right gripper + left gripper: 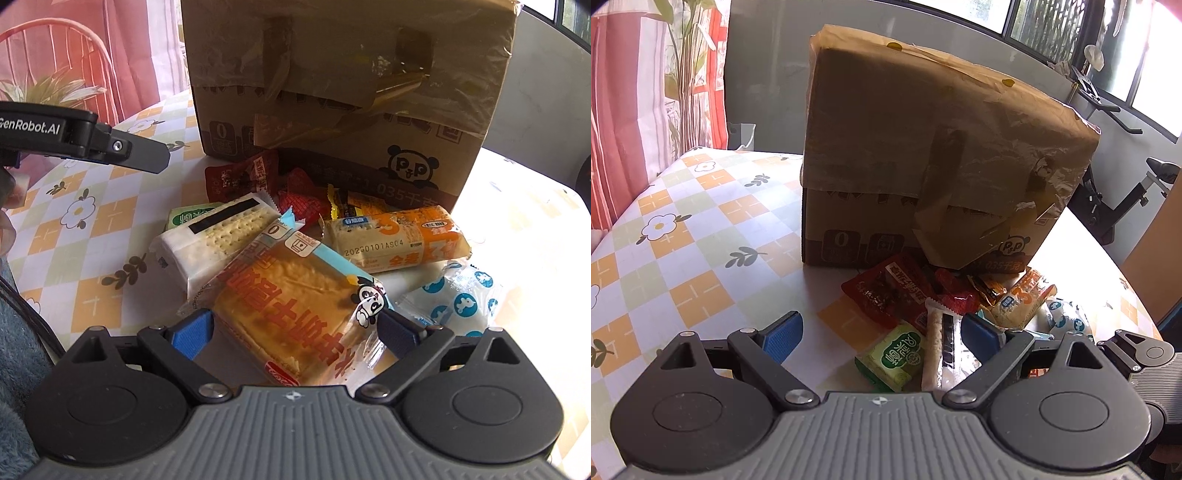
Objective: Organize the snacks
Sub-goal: 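Lower right tool to the bread pack with red text and grasp it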
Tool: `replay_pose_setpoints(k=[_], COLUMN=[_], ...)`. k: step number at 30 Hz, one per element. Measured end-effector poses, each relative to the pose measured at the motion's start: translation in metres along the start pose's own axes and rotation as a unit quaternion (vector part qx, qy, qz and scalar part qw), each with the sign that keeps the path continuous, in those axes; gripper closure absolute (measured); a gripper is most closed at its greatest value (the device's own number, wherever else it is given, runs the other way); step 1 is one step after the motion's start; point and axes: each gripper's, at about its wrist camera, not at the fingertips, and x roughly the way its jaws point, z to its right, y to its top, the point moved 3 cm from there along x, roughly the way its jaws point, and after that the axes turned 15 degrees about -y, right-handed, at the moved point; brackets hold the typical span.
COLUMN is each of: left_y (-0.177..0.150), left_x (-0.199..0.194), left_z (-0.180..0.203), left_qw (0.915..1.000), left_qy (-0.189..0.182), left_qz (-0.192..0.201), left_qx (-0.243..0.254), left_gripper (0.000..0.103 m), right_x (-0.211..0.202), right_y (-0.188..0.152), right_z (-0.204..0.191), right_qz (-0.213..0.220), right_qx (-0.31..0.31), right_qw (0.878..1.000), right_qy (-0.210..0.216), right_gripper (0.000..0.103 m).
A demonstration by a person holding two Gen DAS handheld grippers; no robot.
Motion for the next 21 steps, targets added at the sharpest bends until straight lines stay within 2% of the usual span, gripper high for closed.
replay_pose_setpoints(k=[6, 10, 17, 19, 21], left_y=[0.001, 0.0, -0.001, -0.002, -0.002], left_x=[0.003, 0.003, 0.0, 0.0, -0.001], left_z=[0.002, 0.003, 0.005, 0.004, 0.004], left_qw=[1.0, 1.0, 0.9999, 0.9999, 0.9999], left_qy=[-0.001, -0.008, -0.013, -0.012, -0.012], left_qz=[-0.005, -0.005, -0.003, -0.003, -0.003], left_qx=[-0.001, -0.003, -0.005, -0.005, -0.006], left_gripper=[0.009, 0.009, 0.009, 0.009, 0.009], right_x=[-0.006, -0.014, -0.01, -0.002, 0.008], right_y=[0.005, 0.013, 0.022, 0.022, 0.023], right_z=[0.007, 0.006, -0.008, -0.01, -0.009], right_qz=[0.007, 0.024, 0.049, 0.045, 0.03], right_qx=[-0.028, -0.09, -0.233, -0.257, -0.253], right_qw=[0.999, 0.995, 0.969, 0.963, 0.963], right_qy=[0.021, 0.042, 0.066, 0.071, 0.083], right_gripper=[0.006, 0.006, 0.006, 0.006, 0.009])
